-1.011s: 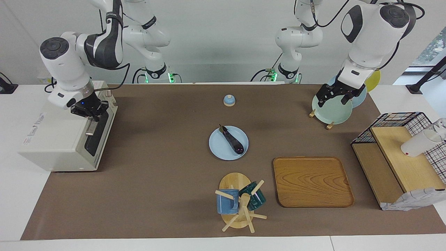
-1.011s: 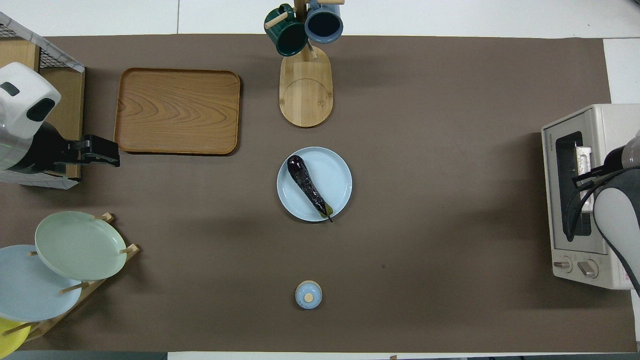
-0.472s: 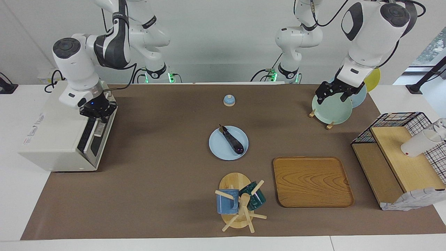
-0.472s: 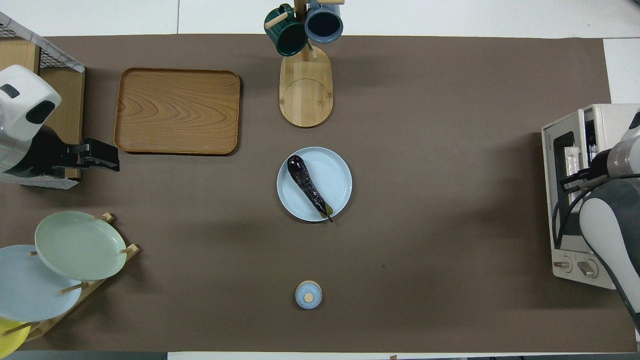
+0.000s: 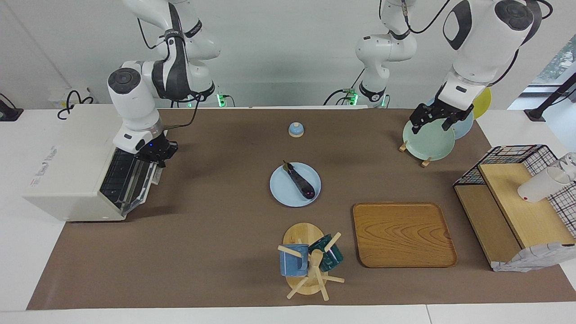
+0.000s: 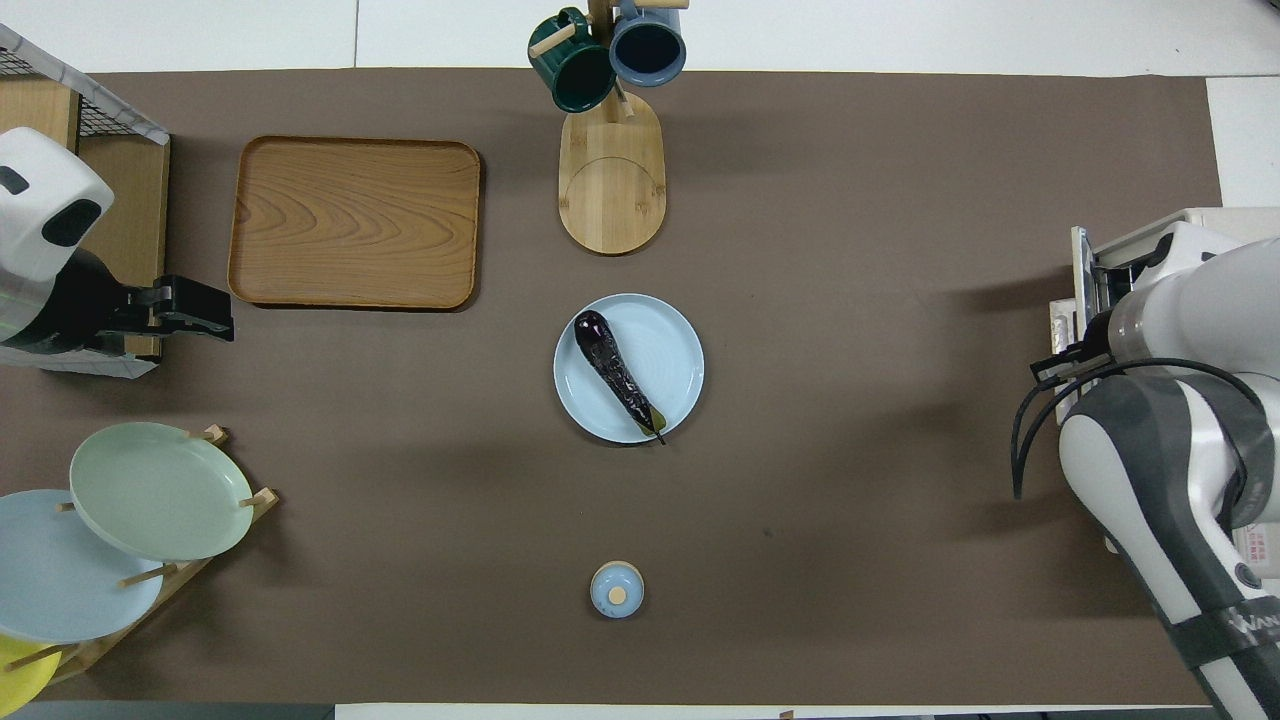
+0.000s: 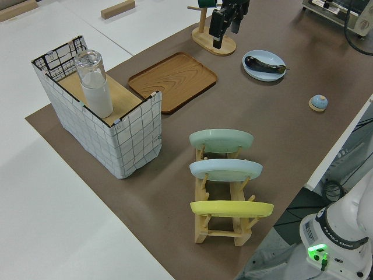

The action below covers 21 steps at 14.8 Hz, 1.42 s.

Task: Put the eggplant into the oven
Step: 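Pull the oven door down and open with the right gripper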

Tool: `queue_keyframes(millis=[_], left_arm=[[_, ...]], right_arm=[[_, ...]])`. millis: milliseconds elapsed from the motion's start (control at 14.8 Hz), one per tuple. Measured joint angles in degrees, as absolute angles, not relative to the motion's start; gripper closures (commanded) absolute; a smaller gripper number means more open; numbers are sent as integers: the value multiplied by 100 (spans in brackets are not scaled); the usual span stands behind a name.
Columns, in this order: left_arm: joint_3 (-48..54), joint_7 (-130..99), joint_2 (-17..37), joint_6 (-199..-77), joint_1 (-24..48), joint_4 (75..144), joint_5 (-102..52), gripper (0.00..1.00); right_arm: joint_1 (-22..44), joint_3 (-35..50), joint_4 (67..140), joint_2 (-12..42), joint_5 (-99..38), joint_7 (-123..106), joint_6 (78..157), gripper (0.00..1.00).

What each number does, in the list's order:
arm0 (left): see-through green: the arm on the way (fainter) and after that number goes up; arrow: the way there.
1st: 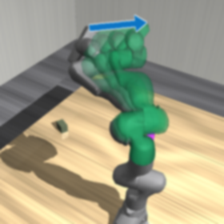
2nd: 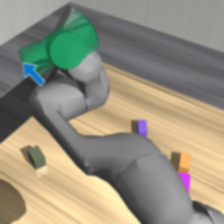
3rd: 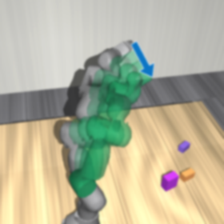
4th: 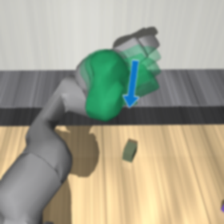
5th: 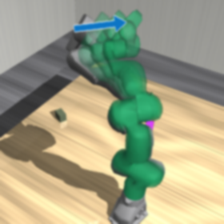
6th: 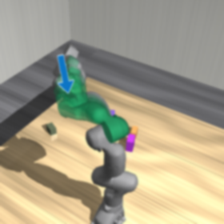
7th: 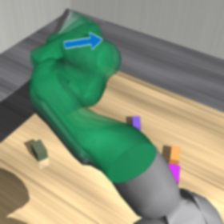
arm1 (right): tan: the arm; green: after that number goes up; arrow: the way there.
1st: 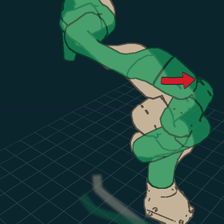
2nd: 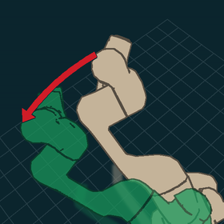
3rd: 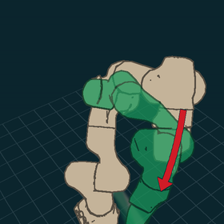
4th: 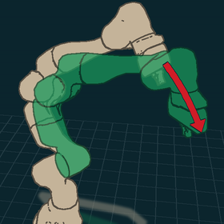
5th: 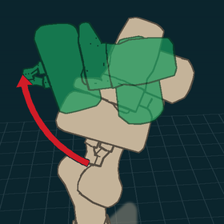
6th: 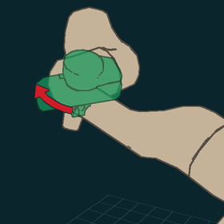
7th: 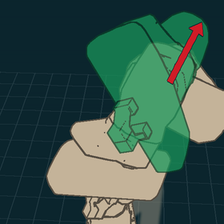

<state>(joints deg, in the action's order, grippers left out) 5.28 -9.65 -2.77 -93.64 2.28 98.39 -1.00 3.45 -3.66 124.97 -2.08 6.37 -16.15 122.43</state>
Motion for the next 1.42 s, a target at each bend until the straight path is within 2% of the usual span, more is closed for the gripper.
queue_keyframes(millis=[674, 1146, 1415], left_arm=[[536, -935, -203, -9360, 227, 9768, -105, 0], [532, -935, -203, -9360, 227, 9768, -106, 0], [535, -935, -204, -9361, 227, 9765, -107, 0]], right_arm=[[467, -335, 12680, 56, 473, -1552, 12690, 100], [610, -343, 12937, 110, 478, -951, 13447, 100], [872, -344, 12904, 180, 475, -775, 13460, 100]])
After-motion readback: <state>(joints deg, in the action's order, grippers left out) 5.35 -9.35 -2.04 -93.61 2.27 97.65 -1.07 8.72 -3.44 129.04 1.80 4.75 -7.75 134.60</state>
